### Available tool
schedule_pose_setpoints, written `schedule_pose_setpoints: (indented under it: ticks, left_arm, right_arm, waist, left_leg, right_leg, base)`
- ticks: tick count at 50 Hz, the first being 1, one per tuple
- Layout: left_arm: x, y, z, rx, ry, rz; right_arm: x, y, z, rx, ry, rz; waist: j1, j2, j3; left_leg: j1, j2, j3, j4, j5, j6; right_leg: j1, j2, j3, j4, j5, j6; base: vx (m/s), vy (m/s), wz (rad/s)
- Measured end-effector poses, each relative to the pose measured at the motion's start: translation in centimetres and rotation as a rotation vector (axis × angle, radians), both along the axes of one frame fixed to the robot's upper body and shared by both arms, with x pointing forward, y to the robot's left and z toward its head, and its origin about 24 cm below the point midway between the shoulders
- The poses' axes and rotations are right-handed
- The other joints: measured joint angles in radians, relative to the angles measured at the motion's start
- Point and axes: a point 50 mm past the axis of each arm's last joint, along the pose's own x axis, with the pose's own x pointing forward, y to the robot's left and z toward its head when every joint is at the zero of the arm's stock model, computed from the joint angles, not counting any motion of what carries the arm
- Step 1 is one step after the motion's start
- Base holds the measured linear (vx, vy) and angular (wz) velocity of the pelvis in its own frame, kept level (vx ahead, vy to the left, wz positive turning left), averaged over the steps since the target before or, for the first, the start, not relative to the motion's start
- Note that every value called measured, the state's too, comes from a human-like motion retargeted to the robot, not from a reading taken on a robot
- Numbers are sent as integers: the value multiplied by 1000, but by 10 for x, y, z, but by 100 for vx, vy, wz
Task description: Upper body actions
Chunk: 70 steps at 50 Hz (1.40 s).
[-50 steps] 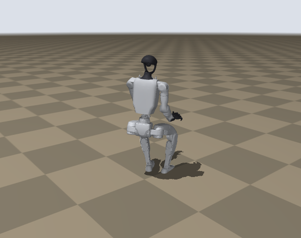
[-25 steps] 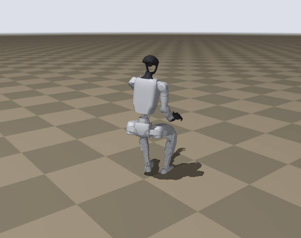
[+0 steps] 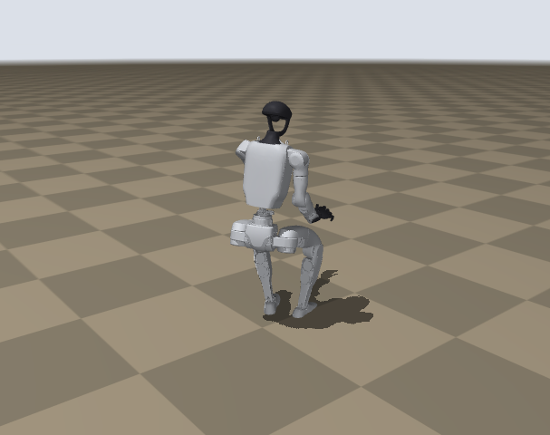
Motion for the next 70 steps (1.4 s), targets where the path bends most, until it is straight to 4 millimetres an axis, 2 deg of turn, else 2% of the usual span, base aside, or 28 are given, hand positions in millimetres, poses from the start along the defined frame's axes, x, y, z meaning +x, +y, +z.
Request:
schedule_pose_setpoints:
  ticks: [12, 18, 25, 30, 35, 43, 48, 55, 64, 70]
  left_arm:
    - [1, -6, -6, 12, 52, -67]
    - [-6, -5, -9, 30, 18, -68]
    - [-28, -3, -8, -74, -126, -29]
    - [-48, -11, -9, -91, -204, -122]
    - [-74, -22, -19, -91, -265, -254]
    - [-107, -28, -57, -16, -203, -321]
    - [-127, -32, -99, 95, -52, -342]
    - [-148, -19, -151, 204, 182, -390]
    - [-157, -9, -191, 529, 360, -326]
    - [-151, -6, -204, 621, 422, -330]
  right_arm:
    - [-2, -2, -4, -1, 18, -11]
    - [-4, -5, -8, -3, 37, -24]
    - [-9, -10, -12, -2, 54, -50]
    - [-14, -20, -16, -3, 68, -88]
    - [-19, -27, -19, -7, 82, -118]
    - [-25, -32, -24, -16, 109, -141]
    - [-28, -33, -28, -18, 124, -148]
    - [-31, -34, -33, -16, 142, -158]
    - [-34, -37, -36, -6, 153, -178]
    - [-34, -37, -37, -11, 157, -179]
  waist:
    - [5, 1, -5]
    - [13, 3, -16]
    - [34, 5, -29]
    - [64, 11, -39]
    - [88, 12, -47]
    - [109, 8, -63]
    - [116, 3, -74]
    - [126, -9, -79]
    - [143, -20, -74]
    - [141, -22, -73]
  left_leg:
    - [13, -5, -1, -1, 2, 0]
    - [21, -7, -3, 0, 3, -1]
    - [28, -11, -4, -3, 7, -1]
    - [32, -19, -4, -6, 8, 0]
    - [37, -28, -4, -9, 9, 1]
    - [45, -36, -3, -13, 7, 2]
    - [48, -38, -3, -14, 7, 3]
    - [55, -37, -5, -13, 7, 3]
    - [67, -42, -7, -14, 9, 4]
    - [73, -43, -8, -14, 9, 4]
  right_leg:
    - [12, -4, 1, 1, 1, 1]
    - [20, -6, 2, 3, 1, 2]
    - [26, -9, 3, 3, 2, 2]
    - [32, -17, 2, 6, -2, 2]
    - [37, -27, 1, 8, -7, 1]
    - [46, -37, 0, 10, -10, 1]
    - [50, -38, -1, 8, -9, 2]
    - [58, -39, -2, 7, -6, 2]
    - [70, -43, -1, 7, -3, 3]
    - [77, -46, -3, 7, -2, 4]
  base:
    - [0, 0, 0]
    - [0, 0, 0]
    - [0, 0, 0]
    - [0, 0, 0]
    - [0, 0, 0]
    - [0, 0, 0]
    - [0, 0, 0]
    - [0, 0, 0]
    - [0, 0, 0]
    - [0, 0, 0]
